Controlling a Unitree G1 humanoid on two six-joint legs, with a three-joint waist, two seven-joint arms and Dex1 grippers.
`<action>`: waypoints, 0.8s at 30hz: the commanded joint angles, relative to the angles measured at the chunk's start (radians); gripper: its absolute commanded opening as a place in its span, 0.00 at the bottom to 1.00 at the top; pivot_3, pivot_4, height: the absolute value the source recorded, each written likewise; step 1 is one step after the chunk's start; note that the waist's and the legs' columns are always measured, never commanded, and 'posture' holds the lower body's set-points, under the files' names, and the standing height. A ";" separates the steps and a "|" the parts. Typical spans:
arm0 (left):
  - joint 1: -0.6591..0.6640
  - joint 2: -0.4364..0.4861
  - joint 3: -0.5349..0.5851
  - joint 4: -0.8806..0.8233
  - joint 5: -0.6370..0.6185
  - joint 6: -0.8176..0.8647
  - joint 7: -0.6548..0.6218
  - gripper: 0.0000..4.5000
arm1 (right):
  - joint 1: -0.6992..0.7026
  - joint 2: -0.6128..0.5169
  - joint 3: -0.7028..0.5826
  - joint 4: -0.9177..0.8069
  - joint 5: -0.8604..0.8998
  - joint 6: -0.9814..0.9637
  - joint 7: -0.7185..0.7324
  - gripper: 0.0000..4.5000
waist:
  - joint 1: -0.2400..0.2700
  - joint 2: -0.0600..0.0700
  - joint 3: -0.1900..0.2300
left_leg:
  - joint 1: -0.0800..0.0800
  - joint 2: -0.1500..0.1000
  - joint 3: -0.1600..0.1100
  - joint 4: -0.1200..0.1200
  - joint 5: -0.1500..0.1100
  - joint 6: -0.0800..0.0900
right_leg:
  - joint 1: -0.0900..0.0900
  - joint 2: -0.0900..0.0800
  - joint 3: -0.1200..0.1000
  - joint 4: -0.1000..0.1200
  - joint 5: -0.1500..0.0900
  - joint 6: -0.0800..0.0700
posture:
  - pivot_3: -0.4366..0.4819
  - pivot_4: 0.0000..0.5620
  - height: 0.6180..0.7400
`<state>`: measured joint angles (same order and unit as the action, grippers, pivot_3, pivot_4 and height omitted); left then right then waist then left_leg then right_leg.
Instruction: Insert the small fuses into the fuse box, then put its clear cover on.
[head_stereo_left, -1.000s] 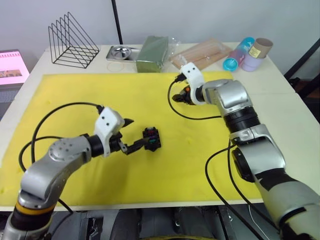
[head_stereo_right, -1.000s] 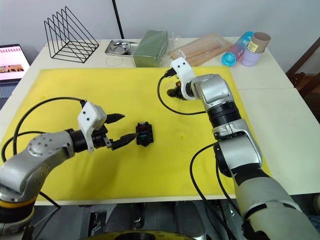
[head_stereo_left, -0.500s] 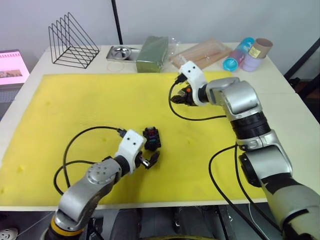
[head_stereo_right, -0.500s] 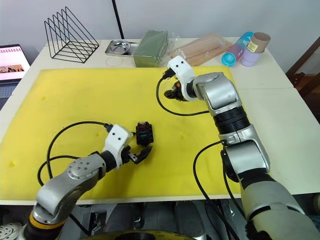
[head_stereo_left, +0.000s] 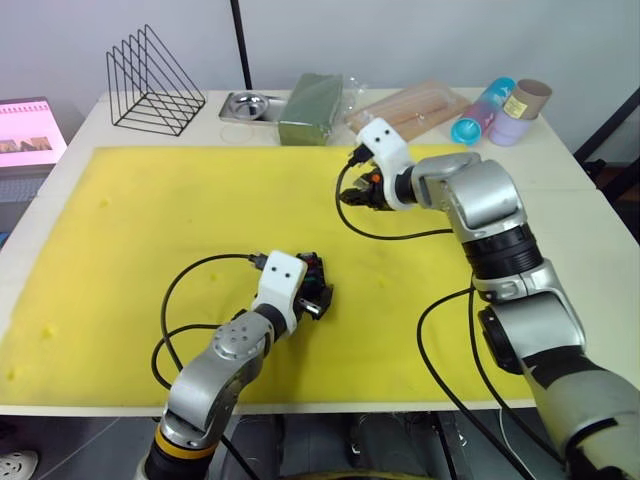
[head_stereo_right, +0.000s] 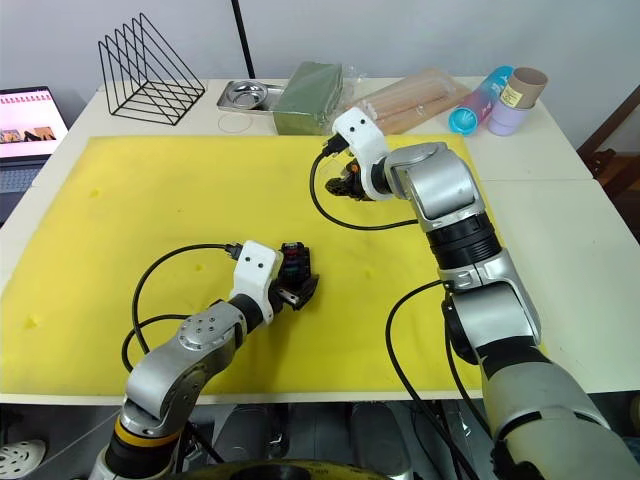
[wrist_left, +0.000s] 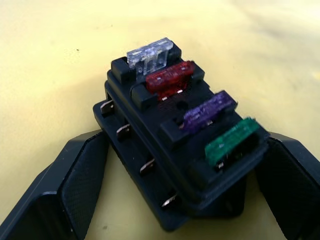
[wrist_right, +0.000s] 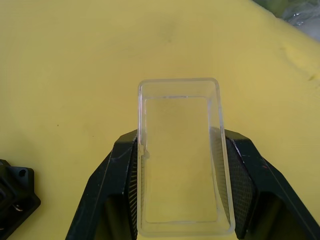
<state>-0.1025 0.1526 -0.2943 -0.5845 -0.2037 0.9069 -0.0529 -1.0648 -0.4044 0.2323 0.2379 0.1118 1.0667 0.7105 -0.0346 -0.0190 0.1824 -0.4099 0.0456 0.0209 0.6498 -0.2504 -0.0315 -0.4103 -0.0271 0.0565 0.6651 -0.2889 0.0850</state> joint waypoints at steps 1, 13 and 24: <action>-0.003 -0.020 -0.019 0.032 0.047 0.001 0.037 1.00 | -0.010 -0.012 -0.015 -0.040 0.009 -0.003 -0.004 0.40 | 0.000 0.000 0.000 | 0.000 0.000 0.000 0.000 0.000 0.000 | 0.000 0.000 0.000 0.000 0.000 0.000 | 0.48 0.27 1.00; 0.019 0.089 0.039 -0.076 0.029 0.060 -0.062 0.65 | -0.011 -0.010 -0.014 -0.032 0.013 -0.014 -0.013 0.40 | -0.012 0.000 0.000 | 0.000 0.001 0.000 -0.002 0.000 0.000 | -0.001 0.000 0.000 0.000 0.000 0.000 | 0.48 0.27 1.00; -0.044 0.413 0.141 0.028 -0.115 -0.205 -0.560 0.65 | -0.011 -0.014 -0.029 -0.053 0.033 -0.021 -0.019 0.40 | -0.011 0.000 0.000 | 0.000 0.002 0.001 -0.003 0.000 0.000 | -0.002 0.001 0.000 0.000 0.000 -0.001 | 0.48 0.27 1.00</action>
<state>-0.1336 0.5243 -0.1786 -0.5731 -0.2982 0.8049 -0.4969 -1.0647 -0.4078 0.2268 0.2370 0.1331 1.0623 0.6841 -0.0452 -0.0189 0.1825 -0.4097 0.0471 0.0219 0.6469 -0.2504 -0.0315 -0.4129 -0.0258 0.0564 0.6650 -0.2893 0.0843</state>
